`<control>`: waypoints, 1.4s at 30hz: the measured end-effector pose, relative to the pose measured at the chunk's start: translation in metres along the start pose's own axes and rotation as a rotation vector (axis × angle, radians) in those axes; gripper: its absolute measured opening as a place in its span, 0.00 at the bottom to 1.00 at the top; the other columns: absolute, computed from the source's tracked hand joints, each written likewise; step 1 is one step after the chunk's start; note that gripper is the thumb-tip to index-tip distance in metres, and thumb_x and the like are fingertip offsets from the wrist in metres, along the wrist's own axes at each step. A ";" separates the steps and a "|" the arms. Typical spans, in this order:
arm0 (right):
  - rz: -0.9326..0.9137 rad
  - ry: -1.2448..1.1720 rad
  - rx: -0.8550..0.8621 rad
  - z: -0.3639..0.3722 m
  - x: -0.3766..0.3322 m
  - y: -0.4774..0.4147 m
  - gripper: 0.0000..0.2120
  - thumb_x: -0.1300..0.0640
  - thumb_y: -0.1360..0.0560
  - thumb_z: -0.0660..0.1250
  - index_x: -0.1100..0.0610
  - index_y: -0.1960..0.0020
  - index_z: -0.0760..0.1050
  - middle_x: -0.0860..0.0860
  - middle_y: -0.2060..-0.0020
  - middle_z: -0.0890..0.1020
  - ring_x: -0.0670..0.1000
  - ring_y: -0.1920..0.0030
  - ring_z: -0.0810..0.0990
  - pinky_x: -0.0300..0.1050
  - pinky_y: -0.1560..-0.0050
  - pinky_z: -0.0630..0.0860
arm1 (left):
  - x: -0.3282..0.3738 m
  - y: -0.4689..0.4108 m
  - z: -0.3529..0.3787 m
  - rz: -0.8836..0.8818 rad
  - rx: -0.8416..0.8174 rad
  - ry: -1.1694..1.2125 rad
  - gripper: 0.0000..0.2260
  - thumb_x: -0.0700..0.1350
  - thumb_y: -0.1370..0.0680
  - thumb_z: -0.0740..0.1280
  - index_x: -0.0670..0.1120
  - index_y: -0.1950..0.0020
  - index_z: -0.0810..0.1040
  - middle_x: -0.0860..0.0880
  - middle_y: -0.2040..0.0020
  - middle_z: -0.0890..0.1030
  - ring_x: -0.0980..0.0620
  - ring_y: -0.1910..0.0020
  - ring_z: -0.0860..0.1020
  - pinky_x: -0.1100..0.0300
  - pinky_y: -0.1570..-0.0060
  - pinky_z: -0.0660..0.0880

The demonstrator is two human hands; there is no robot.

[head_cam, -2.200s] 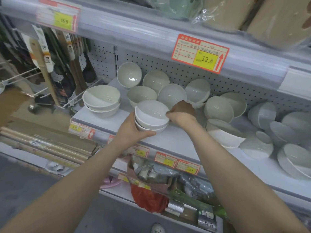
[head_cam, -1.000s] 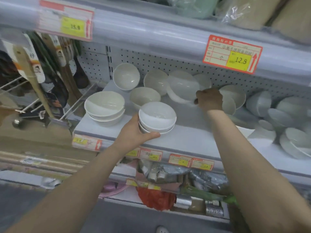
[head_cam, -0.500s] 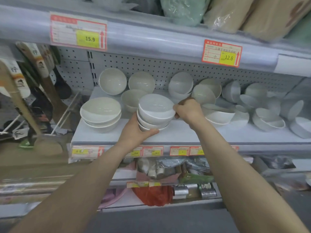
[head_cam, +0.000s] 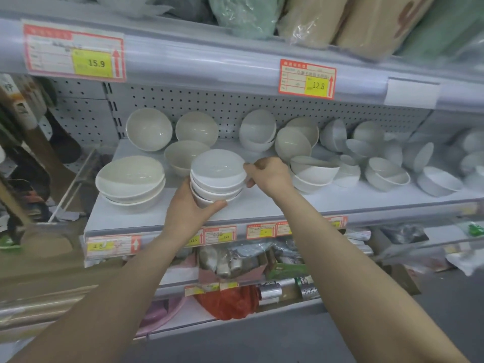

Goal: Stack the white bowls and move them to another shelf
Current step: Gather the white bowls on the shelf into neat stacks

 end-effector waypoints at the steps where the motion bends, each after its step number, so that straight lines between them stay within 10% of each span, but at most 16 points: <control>1: -0.022 0.002 0.044 -0.007 0.002 0.000 0.16 0.48 0.22 0.62 0.56 0.58 0.83 0.49 0.66 0.86 0.50 0.57 0.80 0.44 0.52 0.77 | -0.001 0.003 -0.001 -0.021 0.043 -0.031 0.40 0.62 0.36 0.78 0.50 0.29 0.67 0.51 0.35 0.74 0.52 0.39 0.74 0.56 0.44 0.73; 8: -0.119 0.023 0.359 -0.099 0.045 -0.017 0.15 0.47 0.29 0.60 0.51 0.52 0.83 0.55 0.60 0.86 0.60 0.53 0.82 0.50 0.51 0.80 | 0.008 0.043 0.000 0.053 0.285 -0.114 0.24 0.54 0.31 0.78 0.48 0.48 0.67 0.49 0.52 0.70 0.48 0.56 0.72 0.46 0.54 0.75; 14: -0.075 0.164 0.408 -0.166 0.104 -0.042 0.13 0.54 0.24 0.62 0.53 0.44 0.81 0.59 0.50 0.84 0.63 0.50 0.80 0.53 0.50 0.78 | 0.062 0.066 0.051 0.293 0.115 -0.162 0.09 0.48 0.27 0.75 0.56 0.51 0.77 0.59 0.56 0.76 0.56 0.62 0.76 0.55 0.57 0.76; 24: 0.196 0.069 -0.130 -0.172 0.161 -0.086 0.20 0.41 0.22 0.61 0.56 0.63 0.73 0.52 0.66 0.84 0.54 0.64 0.78 0.45 0.56 0.78 | 0.118 0.006 0.181 0.064 -0.032 -0.305 0.40 0.60 0.28 0.73 0.41 0.24 0.62 0.44 0.31 0.71 0.46 0.36 0.74 0.49 0.39 0.74; 28: 0.255 -0.112 -0.246 -0.158 0.172 -0.097 0.09 0.52 0.23 0.66 0.58 0.50 0.74 0.52 0.76 0.81 0.49 0.75 0.69 0.39 0.69 0.64 | 0.115 -0.014 0.203 -0.045 -0.096 -0.314 0.47 0.61 0.29 0.75 0.40 0.21 0.56 0.41 0.24 0.65 0.43 0.27 0.68 0.47 0.31 0.68; 42: 0.084 -0.154 -0.126 -0.165 0.160 -0.122 0.07 0.65 0.31 0.64 0.58 0.65 0.78 0.53 0.75 0.82 0.49 0.71 0.79 0.37 0.68 0.73 | 0.119 -0.056 0.230 -0.011 -0.128 0.074 0.41 0.58 0.39 0.81 0.53 0.31 0.66 0.56 0.41 0.78 0.53 0.43 0.79 0.53 0.45 0.78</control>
Point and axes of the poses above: each hand's wrist, its own y-axis away from the middle knuckle, its own z-axis out of the palm, x = y × z, the point moved 4 cm from there along -y, towards the middle knuckle
